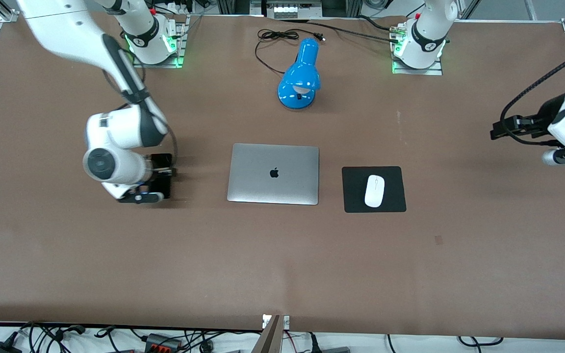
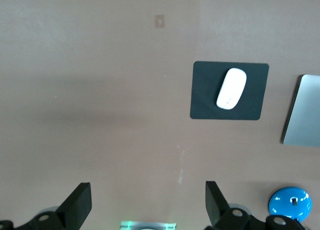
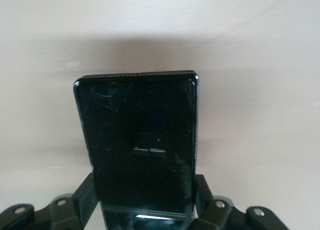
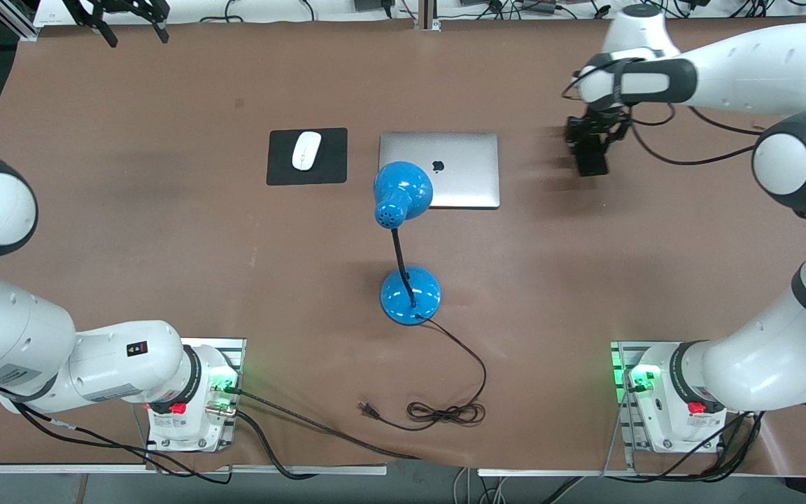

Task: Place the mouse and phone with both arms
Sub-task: 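Lower the phone beside the laptop and open the right gripper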

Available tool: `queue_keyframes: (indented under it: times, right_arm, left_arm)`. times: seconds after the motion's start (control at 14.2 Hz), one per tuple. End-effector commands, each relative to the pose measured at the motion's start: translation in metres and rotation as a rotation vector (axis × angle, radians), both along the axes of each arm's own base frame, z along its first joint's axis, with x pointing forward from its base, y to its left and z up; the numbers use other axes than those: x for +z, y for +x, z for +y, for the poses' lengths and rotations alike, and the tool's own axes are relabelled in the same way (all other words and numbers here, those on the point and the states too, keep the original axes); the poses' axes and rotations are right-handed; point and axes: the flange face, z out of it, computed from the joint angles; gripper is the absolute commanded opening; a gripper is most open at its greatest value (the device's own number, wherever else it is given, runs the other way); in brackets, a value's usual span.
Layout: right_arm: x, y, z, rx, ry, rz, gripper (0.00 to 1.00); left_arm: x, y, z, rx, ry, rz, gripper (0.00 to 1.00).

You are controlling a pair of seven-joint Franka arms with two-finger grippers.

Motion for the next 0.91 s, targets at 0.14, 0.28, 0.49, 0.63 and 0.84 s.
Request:
queue_keyframes:
  times: [0.14, 0.28, 0.49, 0.63, 0.84]
  right_arm:
    - [-0.004, -0.018, 0.079, -0.094, -0.028, -0.045, 0.17]
    - [-0.016, -0.021, 0.086, -0.099, -0.025, -0.055, 0.17]
    - [-0.027, -0.025, 0.100, -0.159, 0.049, -0.032, 0.17]
    - [-0.030, -0.033, 0.117, -0.157, 0.066, -0.031, 0.17]
    - [-0.039, -0.031, 0.107, -0.122, 0.068, -0.020, 0.17]
  left_arm:
    - [-0.011, -0.040, 0.007, 0.042, 0.018, -0.083, 1.00]
    - [-0.001, -0.041, -0.003, 0.023, 0.019, -0.093, 1.00]
    - [0.014, -0.037, -0.012, -0.011, 0.043, -0.121, 1.00]
    - [0.013, -0.034, -0.011, -0.013, 0.047, -0.095, 1.00]
    - [0.018, -0.036, -0.014, -0.019, 0.047, -0.085, 1.00]
